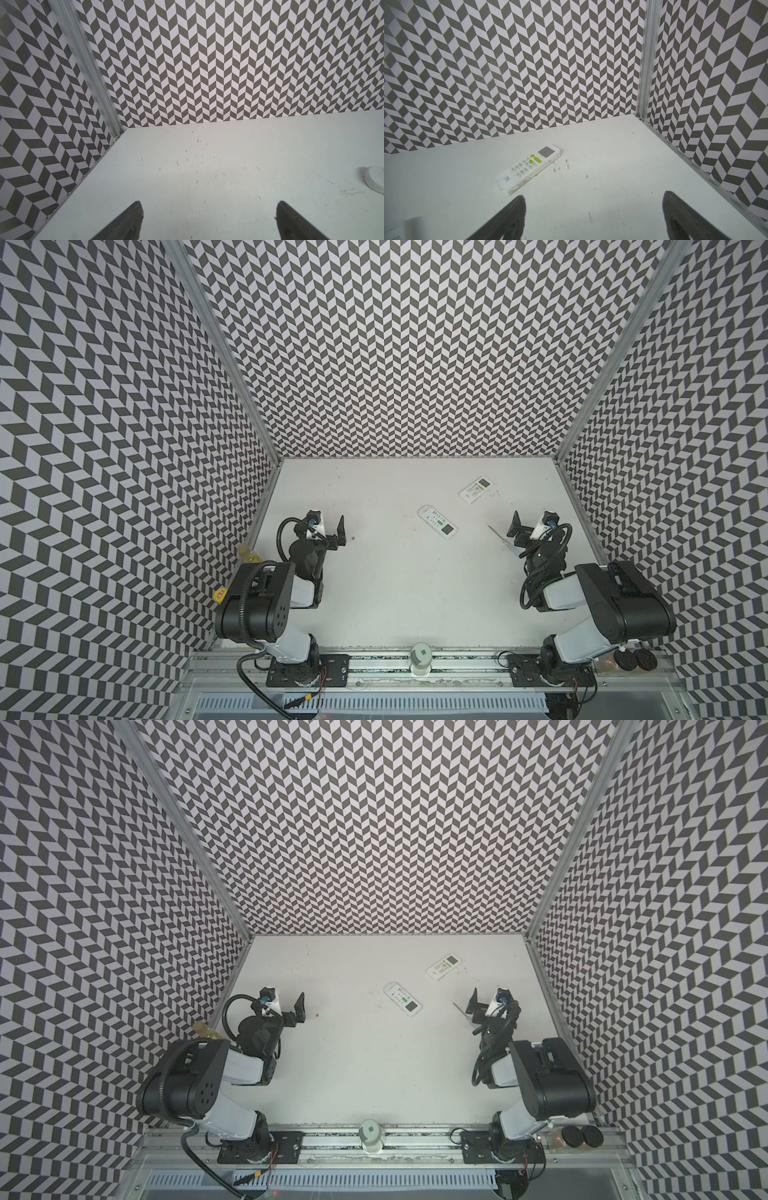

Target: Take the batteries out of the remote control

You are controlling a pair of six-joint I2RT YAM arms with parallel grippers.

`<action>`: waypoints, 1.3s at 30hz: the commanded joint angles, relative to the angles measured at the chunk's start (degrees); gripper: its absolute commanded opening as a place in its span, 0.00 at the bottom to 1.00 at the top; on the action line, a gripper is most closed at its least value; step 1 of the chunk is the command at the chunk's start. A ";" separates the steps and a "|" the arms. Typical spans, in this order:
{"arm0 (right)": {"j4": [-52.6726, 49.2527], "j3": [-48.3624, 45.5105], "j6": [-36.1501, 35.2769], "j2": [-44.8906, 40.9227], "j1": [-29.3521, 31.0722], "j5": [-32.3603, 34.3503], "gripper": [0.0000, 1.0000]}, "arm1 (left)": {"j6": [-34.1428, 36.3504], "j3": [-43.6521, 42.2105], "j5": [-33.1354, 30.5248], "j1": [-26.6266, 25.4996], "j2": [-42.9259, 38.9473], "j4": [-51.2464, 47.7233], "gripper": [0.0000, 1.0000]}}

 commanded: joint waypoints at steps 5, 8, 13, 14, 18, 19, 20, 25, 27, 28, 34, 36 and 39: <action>3.34 -0.35 0.10 0.56 0.36 0.76 0.99 | -0.83 0.57 0.50 0.43 -0.43 0.20 1.00; 3.75 -0.53 -0.89 0.56 0.58 -0.67 1.00 | -0.73 0.52 0.43 0.35 -0.56 0.09 1.00; 2.99 -0.12 -1.43 0.55 0.48 -3.07 0.99 | -0.39 0.30 -0.81 -0.28 -0.73 0.40 1.00; 2.94 -0.09 -1.42 0.61 0.46 -3.15 1.00 | -0.43 0.24 -0.78 -0.27 -0.70 0.39 1.00; 3.59 -0.38 -1.53 0.18 0.44 -3.35 0.99 | 0.24 1.93 0.67 -0.37 -4.04 -4.81 1.00; 3.52 -0.87 -1.78 -0.90 0.88 -2.55 0.99 | 0.70 3.92 1.71 -0.31 -6.23 -10.20 1.00; 2.40 -1.11 -2.48 -3.00 1.46 -2.36 0.99 | 1.20 6.41 3.13 -0.35 -8.29 -16.07 1.00; -19.66 6.46 -2.45 -13.28 3.29 -3.63 1.00 | 2.56 19.85 2.84 -1.45 -14.06 -38.84 1.00; -30.74 11.33 4.74 -15.72 3.79 -2.86 1.00 | 1.43 26.99 2.68 -2.45 -15.31 -50.76 1.00; -33.85 13.16 8.90 -16.25 3.82 -2.49 1.00 | 0.64 29.27 2.27 -3.00 -16.07 -54.75 1.00; -45.11 21.71 18.54 -16.55 3.79 -18.06 1.00 | -5.08 37.66 2.99 -7.09 -21.94 -73.72 1.00; -48.05 24.58 19.90 -14.97 3.91 -22.81 1.00 | -6.65 37.85 5.71 -7.44 -23.67 -77.67 1.00; -52.78 29.43 20.43 -10.68 4.36 -29.62 0.98 | -7.84 32.27 13.67 -5.52 -27.39 -73.93 1.00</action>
